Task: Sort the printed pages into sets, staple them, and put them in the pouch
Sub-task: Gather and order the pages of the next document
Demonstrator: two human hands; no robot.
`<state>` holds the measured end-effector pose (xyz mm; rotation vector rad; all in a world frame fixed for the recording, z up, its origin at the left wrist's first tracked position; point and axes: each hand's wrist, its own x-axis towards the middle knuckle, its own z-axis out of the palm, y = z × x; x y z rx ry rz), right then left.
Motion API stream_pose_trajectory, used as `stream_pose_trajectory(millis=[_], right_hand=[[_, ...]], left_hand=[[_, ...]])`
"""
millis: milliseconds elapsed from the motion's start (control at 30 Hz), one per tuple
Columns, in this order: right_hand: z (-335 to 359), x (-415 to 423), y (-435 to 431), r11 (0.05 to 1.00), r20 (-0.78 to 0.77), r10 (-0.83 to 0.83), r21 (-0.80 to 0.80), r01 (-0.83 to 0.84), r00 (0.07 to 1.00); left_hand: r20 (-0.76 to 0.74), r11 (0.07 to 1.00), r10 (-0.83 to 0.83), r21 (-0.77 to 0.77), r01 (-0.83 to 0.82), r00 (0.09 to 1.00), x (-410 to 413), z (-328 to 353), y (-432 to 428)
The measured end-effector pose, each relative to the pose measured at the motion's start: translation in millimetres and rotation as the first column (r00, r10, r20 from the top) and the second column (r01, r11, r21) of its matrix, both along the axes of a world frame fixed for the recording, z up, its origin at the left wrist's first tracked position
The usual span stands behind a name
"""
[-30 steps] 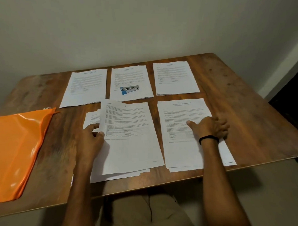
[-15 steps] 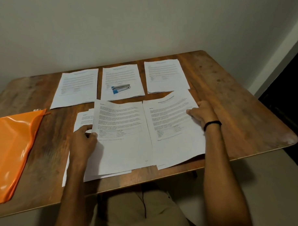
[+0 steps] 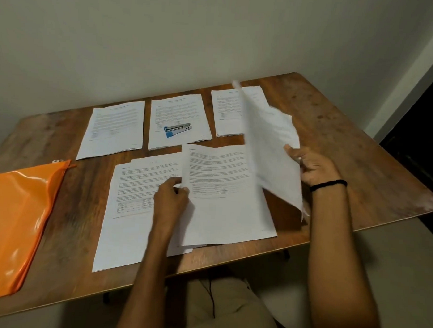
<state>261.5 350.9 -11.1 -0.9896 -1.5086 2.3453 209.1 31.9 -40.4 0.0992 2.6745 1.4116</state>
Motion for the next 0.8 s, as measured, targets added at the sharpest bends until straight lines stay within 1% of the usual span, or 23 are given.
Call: stream_pose_trajectory(millis=[33, 67, 100, 133, 233, 267, 333, 433, 533, 600, 667, 700, 767, 800], right_hand=[[-6, -1, -7, 0.989, 0.054, -0.012, 0.146, 0.004, 0.998], [-10, -1, -15, 0.955, 0.091, -0.032, 0.296, 0.003, 0.995], [-15, 0, -23, 0.914, 0.096, -0.049, 0.406, 0.005, 0.994], [-19, 0, -31, 0.883, 0.104, -0.049, 0.469, -0.006, 0.993], [-41, -5, -44, 0.811, 0.174, -0.016, 0.578, -0.089, 0.985], [-43, -8, -46, 0.775, 0.197, -0.031, 0.624, -0.101, 0.980], [-44, -14, -51, 0.668, 0.263, -0.089, 0.731, -0.139, 0.961], [-48, -19, -58, 0.544, 0.331, -0.160, 0.815, -0.197, 0.930], [-51, -20, -64, 0.494, 0.402, -0.234, 0.833, -0.248, 0.885], [-38, -16, -75, 0.444, 0.436, -0.323, 0.854, -0.272, 0.840], [-26, -13, -89, 0.363, 0.379, -0.426, 0.903, -0.228, 0.822], [-20, -13, -99, 0.312, 0.312, -0.437, 0.932, -0.184, 0.843], [-12, -18, -127, 0.263, 0.221, -0.361, 0.956, -0.128, 0.906], [-10, -23, -143, 0.234, 0.218, -0.318, 0.961, -0.146, 0.923]], left_hand=[[0.010, 1.000, -0.013, 0.020, 0.012, 1.000, 2, -2, 10], [0.018, 0.999, -0.022, 0.037, 0.021, 1.000, 3, -5, 19], [0.022, 0.998, -0.030, 0.050, 0.029, 0.999, 4, -7, 27], [0.022, 0.998, -0.038, 0.058, 0.037, 0.999, 5, -9, 34], [0.012, 0.997, -0.056, 0.055, 0.055, 0.998, 6, -10, 48], [0.006, 0.997, -0.059, 0.046, 0.059, 0.998, 6, -10, 51], [0.003, 0.997, -0.066, 0.030, 0.066, 0.998, 7, -11, 54], [0.004, 0.996, -0.084, 0.015, 0.084, 0.996, 8, -12, 57], [0.016, 0.994, -0.109, -0.015, 0.109, 0.994, 9, -9, 61], [0.008, 0.987, -0.150, -0.049, 0.150, 0.989, 11, -6, 61], [-0.022, 0.977, -0.190, -0.106, 0.186, 0.982, 12, -2, 57], [-0.044, 0.976, -0.185, -0.127, 0.179, 0.982, 11, -1, 54], [-0.075, 0.982, -0.119, -0.156, 0.106, 0.990, 6, 5, 41], [-0.090, 0.983, -0.074, -0.175, 0.057, 0.993, 1, 7, 31]])
